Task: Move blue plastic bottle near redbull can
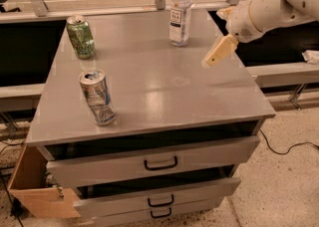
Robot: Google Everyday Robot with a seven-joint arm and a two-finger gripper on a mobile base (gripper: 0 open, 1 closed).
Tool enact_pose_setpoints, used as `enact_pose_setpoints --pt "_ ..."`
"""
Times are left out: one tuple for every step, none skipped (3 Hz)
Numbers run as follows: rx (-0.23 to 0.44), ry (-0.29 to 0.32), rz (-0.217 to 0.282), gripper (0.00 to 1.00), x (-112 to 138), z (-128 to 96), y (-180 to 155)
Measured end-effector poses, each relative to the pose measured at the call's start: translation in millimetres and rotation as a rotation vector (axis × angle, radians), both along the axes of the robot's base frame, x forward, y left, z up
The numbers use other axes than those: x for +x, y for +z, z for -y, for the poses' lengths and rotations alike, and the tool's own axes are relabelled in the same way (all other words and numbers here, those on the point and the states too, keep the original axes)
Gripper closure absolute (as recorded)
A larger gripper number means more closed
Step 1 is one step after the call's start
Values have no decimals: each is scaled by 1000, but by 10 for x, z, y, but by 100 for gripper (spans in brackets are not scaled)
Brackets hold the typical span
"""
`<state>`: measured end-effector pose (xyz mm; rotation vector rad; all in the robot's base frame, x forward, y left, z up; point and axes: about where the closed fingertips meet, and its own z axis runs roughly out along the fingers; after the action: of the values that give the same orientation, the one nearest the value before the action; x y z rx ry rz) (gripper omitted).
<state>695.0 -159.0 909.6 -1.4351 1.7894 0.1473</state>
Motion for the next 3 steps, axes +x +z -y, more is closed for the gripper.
enact_pose_setpoints --pt "71 -17 35 0 252 -55 34" --pt "177 -39 42 0 462 -173 50" --pt "294 -54 7 0 637 -397 3"
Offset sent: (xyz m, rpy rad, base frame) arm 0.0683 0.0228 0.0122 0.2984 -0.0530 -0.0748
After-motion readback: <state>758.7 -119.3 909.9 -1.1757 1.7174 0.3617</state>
